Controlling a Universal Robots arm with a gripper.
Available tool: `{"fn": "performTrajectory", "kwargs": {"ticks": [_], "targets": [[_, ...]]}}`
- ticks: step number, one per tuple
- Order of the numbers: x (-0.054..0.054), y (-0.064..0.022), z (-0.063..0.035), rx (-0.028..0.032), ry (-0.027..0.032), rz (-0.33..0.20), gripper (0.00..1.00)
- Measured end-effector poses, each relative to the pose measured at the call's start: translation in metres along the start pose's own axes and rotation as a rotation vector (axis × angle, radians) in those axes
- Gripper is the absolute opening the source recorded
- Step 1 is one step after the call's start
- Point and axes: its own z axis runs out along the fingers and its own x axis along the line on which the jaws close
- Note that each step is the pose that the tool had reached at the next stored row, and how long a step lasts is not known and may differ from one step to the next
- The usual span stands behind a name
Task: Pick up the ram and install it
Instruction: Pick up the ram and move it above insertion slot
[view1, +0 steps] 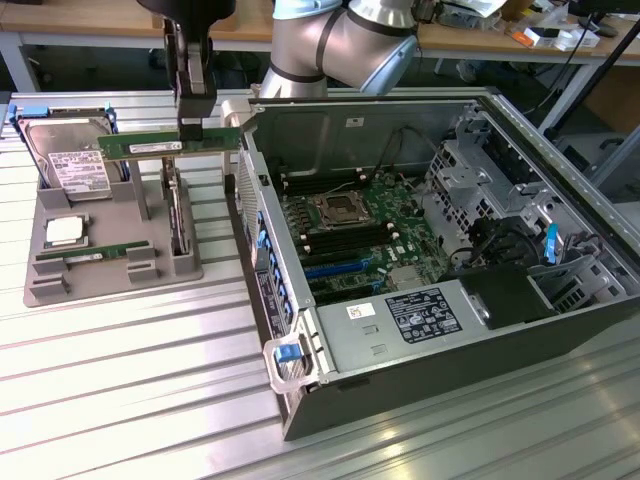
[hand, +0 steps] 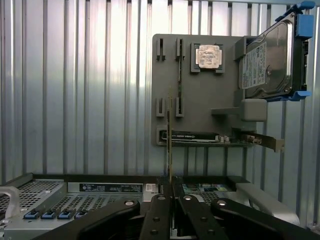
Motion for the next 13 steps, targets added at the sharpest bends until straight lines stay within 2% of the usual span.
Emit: {"fn": "performTrajectory", "kwargs": {"ticks": [13], "targets": [[0.0003, -0.0105, -0.0005, 0.0, 0.0, 0.0, 0.12]]}}
